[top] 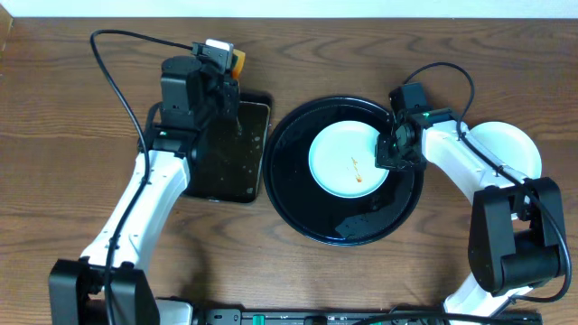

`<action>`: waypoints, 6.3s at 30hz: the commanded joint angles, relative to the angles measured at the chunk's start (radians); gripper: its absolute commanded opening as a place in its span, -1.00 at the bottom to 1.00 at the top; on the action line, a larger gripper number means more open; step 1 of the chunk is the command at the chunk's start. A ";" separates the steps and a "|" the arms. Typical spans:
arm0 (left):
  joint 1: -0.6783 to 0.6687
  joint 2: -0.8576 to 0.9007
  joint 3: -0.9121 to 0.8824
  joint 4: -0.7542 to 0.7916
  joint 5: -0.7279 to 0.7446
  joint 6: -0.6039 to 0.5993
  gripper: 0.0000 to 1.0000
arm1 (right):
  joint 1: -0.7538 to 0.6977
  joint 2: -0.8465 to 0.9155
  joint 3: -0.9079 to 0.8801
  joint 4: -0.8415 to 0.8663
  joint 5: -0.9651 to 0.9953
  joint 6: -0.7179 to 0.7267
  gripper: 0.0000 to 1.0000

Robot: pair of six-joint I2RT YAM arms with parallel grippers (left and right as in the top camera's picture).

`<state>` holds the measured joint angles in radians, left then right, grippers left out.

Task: Clean dirty plates on tray and stack at the side
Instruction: 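Lift the sponge with the left gripper and lower it back into the black tray, then move the sponge with the left gripper onto the green plate, then scrub the green plate with the sponge in the left gripper, then return the sponge with the left gripper into the black rectangular tray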

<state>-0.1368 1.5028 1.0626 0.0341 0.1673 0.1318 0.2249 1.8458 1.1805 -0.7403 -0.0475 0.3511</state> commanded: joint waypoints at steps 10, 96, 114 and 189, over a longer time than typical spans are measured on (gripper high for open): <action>-0.002 -0.083 0.016 0.037 -0.057 0.011 -0.85 | -0.003 0.006 -0.006 -0.005 0.029 -0.019 -0.98; -0.380 0.335 0.229 -0.509 0.350 -0.503 -0.85 | 0.044 0.006 -0.006 -0.027 0.001 -0.032 -0.98; -0.509 0.520 0.228 -0.289 0.460 -0.853 -0.85 | 0.044 0.006 -0.006 -0.038 -0.010 -0.030 -0.98; 0.006 0.399 0.211 -0.623 0.008 -0.299 -0.85 | 0.045 0.006 -0.006 -0.052 -0.078 -0.030 -0.35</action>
<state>-0.1436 1.8515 1.2812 -0.5865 0.1768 -0.2138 0.2642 1.8473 1.1786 -0.7921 -0.1165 0.3244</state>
